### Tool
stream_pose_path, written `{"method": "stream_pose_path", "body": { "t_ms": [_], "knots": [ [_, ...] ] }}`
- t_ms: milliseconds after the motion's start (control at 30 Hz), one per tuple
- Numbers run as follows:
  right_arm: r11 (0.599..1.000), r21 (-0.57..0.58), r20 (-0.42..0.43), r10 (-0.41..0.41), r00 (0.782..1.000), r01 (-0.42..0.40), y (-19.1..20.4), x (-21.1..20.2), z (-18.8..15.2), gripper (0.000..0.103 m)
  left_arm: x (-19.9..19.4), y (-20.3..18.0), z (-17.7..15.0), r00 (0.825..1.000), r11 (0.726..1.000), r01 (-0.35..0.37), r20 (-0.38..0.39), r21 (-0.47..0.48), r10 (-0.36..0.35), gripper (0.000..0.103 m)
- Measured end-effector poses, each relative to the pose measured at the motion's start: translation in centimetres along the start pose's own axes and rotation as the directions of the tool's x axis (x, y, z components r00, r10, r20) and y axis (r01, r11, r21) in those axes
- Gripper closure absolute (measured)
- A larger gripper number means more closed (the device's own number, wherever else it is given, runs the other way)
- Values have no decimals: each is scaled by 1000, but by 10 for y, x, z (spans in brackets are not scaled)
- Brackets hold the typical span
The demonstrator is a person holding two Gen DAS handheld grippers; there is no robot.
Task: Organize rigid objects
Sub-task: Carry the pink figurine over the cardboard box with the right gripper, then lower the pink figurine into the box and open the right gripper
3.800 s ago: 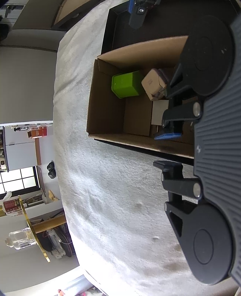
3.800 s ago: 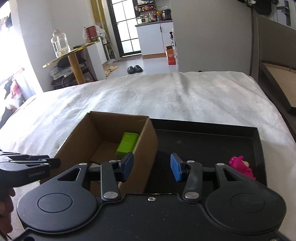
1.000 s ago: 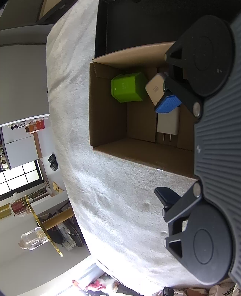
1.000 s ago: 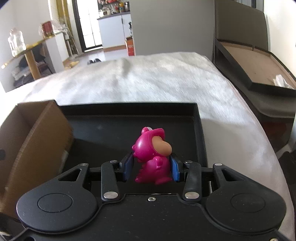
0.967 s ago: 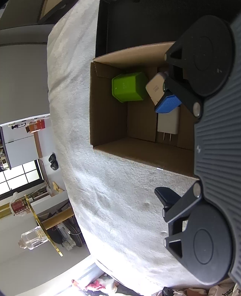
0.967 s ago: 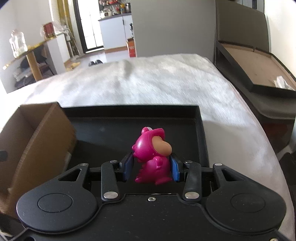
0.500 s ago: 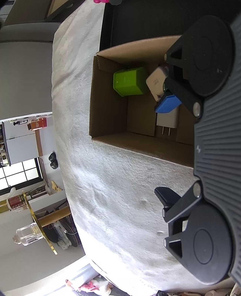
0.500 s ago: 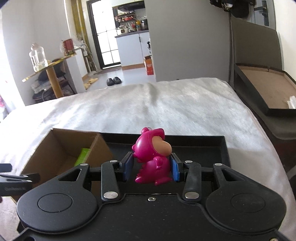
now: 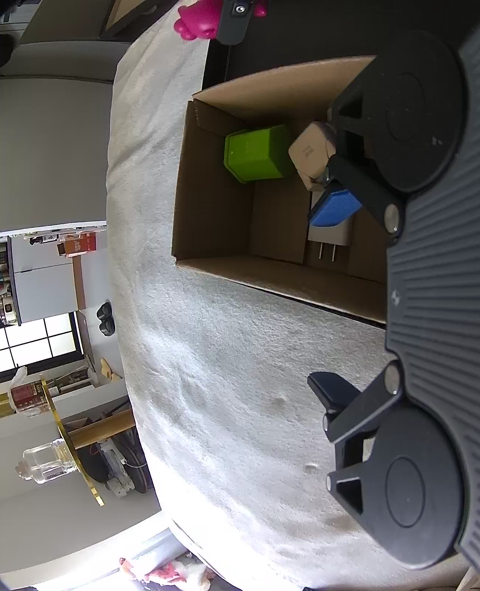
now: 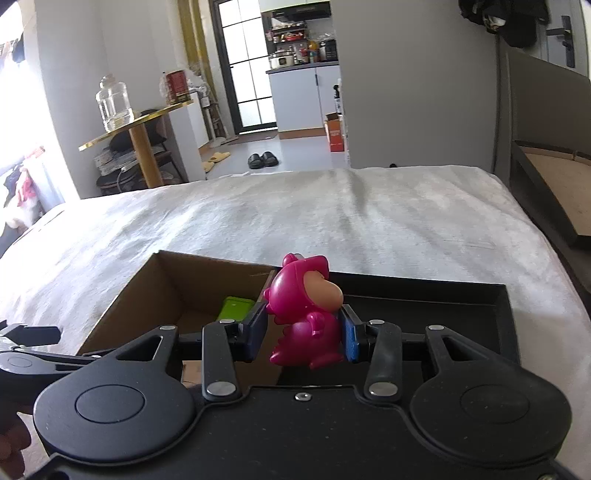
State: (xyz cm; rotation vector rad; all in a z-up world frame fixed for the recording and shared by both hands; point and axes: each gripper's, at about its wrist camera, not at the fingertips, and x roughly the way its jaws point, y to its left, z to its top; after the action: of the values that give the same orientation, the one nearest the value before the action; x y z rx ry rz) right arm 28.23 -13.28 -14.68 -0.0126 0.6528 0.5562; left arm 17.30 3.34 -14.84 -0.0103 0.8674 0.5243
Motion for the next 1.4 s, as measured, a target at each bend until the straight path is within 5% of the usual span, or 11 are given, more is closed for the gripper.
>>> {"method": "stream_pose_path", "body": {
  "t_ms": [300, 767, 1400],
  "knots": [
    [999, -38, -19, 27, 999, -27, 20, 6, -2, 62, 4, 4, -4, 1000, 1000, 13, 5, -18, -13, 29],
    [989, -141, -48, 46, 998, -53, 60, 22, -7, 61, 14, 19, -9, 997, 995, 79, 5, -56, -79, 89],
    [974, -214, -84, 60, 995, -77, 91, 46, 1, 60, 13, 22, -7, 996, 994, 94, 8, -60, -93, 90]
  ]
}}
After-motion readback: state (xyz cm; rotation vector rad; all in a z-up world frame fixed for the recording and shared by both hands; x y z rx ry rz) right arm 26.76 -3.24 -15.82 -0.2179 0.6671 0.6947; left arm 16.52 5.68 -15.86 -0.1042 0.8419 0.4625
